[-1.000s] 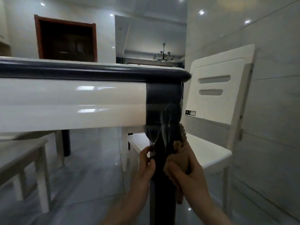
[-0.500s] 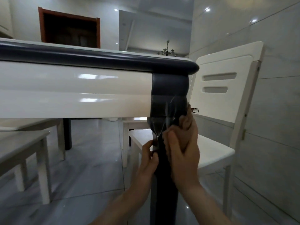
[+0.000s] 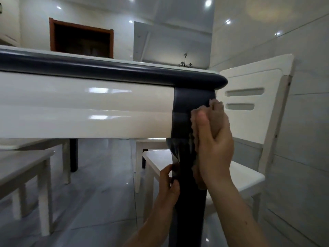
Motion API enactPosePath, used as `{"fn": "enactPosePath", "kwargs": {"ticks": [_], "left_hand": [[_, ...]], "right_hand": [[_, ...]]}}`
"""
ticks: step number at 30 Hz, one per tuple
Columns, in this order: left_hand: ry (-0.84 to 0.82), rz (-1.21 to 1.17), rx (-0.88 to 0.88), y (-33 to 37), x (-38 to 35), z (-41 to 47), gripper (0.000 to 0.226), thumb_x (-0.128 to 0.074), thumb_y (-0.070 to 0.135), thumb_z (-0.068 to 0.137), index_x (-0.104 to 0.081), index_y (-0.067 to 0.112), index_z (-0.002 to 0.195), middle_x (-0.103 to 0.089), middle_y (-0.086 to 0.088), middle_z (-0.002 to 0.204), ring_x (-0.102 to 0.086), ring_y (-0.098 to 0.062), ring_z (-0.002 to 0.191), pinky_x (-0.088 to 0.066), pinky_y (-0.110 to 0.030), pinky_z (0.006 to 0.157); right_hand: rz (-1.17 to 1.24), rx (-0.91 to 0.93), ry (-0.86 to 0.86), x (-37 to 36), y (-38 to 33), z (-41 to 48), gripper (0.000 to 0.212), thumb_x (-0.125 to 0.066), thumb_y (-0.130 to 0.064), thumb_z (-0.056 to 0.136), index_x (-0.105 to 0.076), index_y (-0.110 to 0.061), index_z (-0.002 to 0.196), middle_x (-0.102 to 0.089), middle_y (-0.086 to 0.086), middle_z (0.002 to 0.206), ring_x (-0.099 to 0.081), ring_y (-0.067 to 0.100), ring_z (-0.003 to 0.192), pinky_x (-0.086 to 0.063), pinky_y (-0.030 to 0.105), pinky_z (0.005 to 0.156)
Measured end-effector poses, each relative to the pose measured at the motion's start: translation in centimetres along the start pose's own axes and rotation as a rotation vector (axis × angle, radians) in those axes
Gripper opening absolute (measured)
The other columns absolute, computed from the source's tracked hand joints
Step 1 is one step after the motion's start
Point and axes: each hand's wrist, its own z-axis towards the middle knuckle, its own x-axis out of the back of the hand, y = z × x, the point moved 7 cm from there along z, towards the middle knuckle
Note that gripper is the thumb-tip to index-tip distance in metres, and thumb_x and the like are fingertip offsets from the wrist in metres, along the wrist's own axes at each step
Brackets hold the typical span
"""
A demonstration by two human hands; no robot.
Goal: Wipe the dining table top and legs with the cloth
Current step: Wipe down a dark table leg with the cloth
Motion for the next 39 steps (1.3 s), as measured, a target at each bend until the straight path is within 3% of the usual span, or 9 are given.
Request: {"fn": "enactPosePath", "kwargs": {"ticks": [3,7,11,18,27,31,34,35,39], "left_hand": [[-0.013,0.034,0.019,0.1,0.1,-0.1,0.012,-0.040,0.001,0.096,-0.049,0.009,0.098,-0.055,-0.001,0.082,-0.056,0.018,0.050,-0.040,-0.001,0.048],[-0.062,-0.028,-0.006,-0.2,0.0,-0.4,0.036,-0.050,0.020,0.094,-0.046,-0.005,0.119,-0.058,-0.002,0.095,-0.052,0.025,0.056,-0.040,0.001,0.053],[-0.130,-0.051,0.002,0.7,-0.1,-1.8,0.022,-0.031,-0.004,0.096,-0.039,0.016,0.100,-0.047,0.013,0.089,-0.053,0.026,0.061,-0.041,0.001,0.057],[-0.191,-0.083,0.030,0.8,-0.1,-2.3,0.023,-0.055,0.033,0.082,-0.043,0.025,0.099,-0.053,0.013,0.094,-0.060,0.017,0.065,-0.045,-0.005,0.055],[-0.199,-0.042,0.002,0.7,0.5,-2.2,0.016,-0.046,0.036,0.090,-0.047,0.028,0.104,-0.059,0.008,0.091,-0.062,0.015,0.071,-0.045,-0.004,0.059],[-0.050,0.088,-0.050,0.2,0.9,-0.4,0.096,-0.051,0.092,0.044,-0.052,0.009,0.092,-0.060,0.005,0.078,-0.061,-0.004,0.066,-0.041,-0.001,0.055],[-0.089,0.104,-0.082,0.8,0.4,-0.6,0.019,-0.051,0.023,0.094,-0.049,0.037,0.107,-0.060,0.006,0.093,-0.062,0.014,0.072,-0.041,0.001,0.059],[-0.053,0.101,-0.071,0.8,0.8,-0.7,0.040,-0.045,0.001,0.094,-0.050,0.040,0.103,-0.058,0.007,0.090,-0.058,0.019,0.066,-0.041,0.000,0.057],[-0.213,-0.023,-0.060,1.6,0.8,-3.4,0.022,-0.041,0.006,0.093,-0.047,0.021,0.107,-0.067,0.012,0.076,-0.063,0.011,0.070,-0.046,-0.005,0.059]], "right_hand": [[-0.140,-0.019,0.026,0.1,0.7,-2.6,0.061,-0.047,-0.063,0.088,-0.032,-0.044,0.144,-0.057,-0.020,0.132,-0.058,0.002,0.116,-0.050,0.037,0.097],[-0.473,0.120,0.010,-1.5,-0.6,-4.7,0.090,-0.031,-0.078,0.085,-0.005,-0.028,0.155,-0.035,-0.003,0.153,-0.047,0.017,0.132,-0.048,0.043,0.101],[-0.035,0.016,-0.045,0.6,0.3,-2.6,0.064,-0.061,-0.044,0.091,-0.034,-0.032,0.148,-0.056,-0.006,0.137,-0.057,0.011,0.122,-0.049,0.046,0.100],[-0.238,0.051,-0.010,-0.8,-1.1,-4.5,0.098,-0.071,-0.058,0.071,-0.015,-0.043,0.151,-0.036,-0.017,0.148,-0.044,0.006,0.132,-0.045,0.034,0.101],[-0.112,0.213,0.018,1.1,0.7,-6.0,0.058,-0.055,-0.019,0.097,-0.032,-0.019,0.150,-0.036,-0.011,0.154,-0.036,0.005,0.140,-0.036,0.030,0.112],[-0.487,0.509,-0.191,0.4,2.1,-7.4,0.075,-0.051,-0.034,0.087,-0.018,-0.025,0.154,-0.008,-0.003,0.164,-0.015,0.028,0.149,-0.030,0.056,0.113],[-0.593,0.654,-0.171,-1.0,-1.3,-4.5,0.061,-0.038,-0.048,0.098,-0.026,-0.018,0.150,-0.021,0.004,0.160,-0.012,0.033,0.149,-0.013,0.047,0.121],[-0.620,0.686,-0.127,-1.7,-2.8,-3.3,0.060,-0.035,-0.050,0.099,-0.029,-0.017,0.149,-0.025,0.004,0.157,-0.013,0.033,0.149,-0.012,0.044,0.122],[-0.471,0.604,-0.120,-1.6,-2.4,-1.7,0.056,-0.040,-0.044,0.098,-0.030,-0.022,0.149,-0.024,-0.002,0.158,-0.016,0.027,0.149,-0.017,0.038,0.121]]}}
